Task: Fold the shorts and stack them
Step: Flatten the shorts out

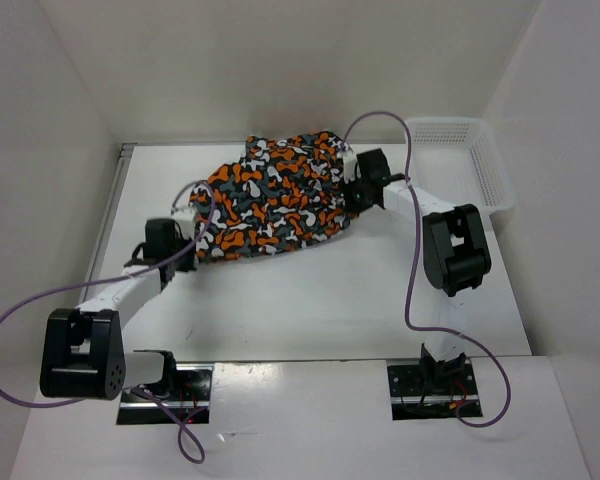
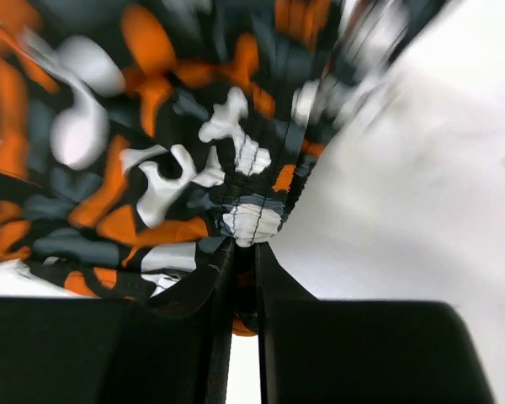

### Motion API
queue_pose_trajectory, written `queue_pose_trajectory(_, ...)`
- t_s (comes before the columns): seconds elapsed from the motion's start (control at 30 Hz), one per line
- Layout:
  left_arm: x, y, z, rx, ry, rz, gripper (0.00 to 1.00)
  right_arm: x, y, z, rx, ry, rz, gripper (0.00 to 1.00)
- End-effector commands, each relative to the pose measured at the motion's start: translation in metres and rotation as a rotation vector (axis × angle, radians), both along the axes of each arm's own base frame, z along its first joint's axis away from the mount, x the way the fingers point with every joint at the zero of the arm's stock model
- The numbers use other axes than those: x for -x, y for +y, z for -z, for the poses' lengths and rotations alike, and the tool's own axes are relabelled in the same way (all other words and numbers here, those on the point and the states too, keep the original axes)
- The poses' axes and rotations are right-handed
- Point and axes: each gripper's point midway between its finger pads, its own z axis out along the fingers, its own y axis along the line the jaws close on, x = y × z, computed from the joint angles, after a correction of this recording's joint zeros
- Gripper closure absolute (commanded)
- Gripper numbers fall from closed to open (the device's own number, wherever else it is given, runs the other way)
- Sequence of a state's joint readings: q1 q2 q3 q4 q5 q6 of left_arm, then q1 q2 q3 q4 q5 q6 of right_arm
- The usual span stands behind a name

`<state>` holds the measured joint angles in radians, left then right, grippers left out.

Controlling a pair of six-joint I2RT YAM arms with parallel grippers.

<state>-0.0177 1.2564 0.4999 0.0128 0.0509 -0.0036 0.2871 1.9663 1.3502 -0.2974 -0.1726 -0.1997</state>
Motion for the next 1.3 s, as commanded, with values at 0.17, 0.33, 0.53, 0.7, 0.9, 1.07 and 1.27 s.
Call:
queue_pose_trajectory(0.17, -0.137, 0.057, -0.274, -0.072, -0.661, -0.184, 1.0, -0.083, 0.031, -0.313, -0.119, -0.691, -0.094, 1.0)
queue_pose_trajectory(0.33, -0.093, 0.055, -0.309, -0.076, -0.693, -0.193, 1.0, -0.029, 0.009, -0.318, -0.016, -0.695, -0.167, 1.0)
queue_pose_trajectory(0.53, -0.05, 0.062, -0.328, -0.093, -0.737, -0.236, 1.0, 0.04, -0.01, -0.312, 0.023, -0.675, -0.229, 1.0)
queue_pose_trajectory(0.7, -0.037, 0.08, -0.435, -0.115, -0.999, -0.317, 1.0, 0.066, 0.0, -0.4, -0.085, -0.818, -0.266, 1.0)
queue_pose_trajectory(0.9, -0.011, 0.062, -0.468, -0.087, -0.979, -0.209, 1.0, 0.114, 0.01, -0.471, -0.253, -0.924, -0.316, 1.0)
queue_pose_trajectory(1.07, 0.056, -0.044, -0.322, 0.176, -0.692, 0.304, 0.32, 0.112, 0.012, -0.398, -0.263, -0.777, -0.296, 1.0)
queue_pose_trajectory(1.27, 0.066, -0.071, -0.224, 0.32, -0.474, 0.416, 0.06, 0.093, 0.014, -0.348, -0.288, -0.666, -0.217, 1.0)
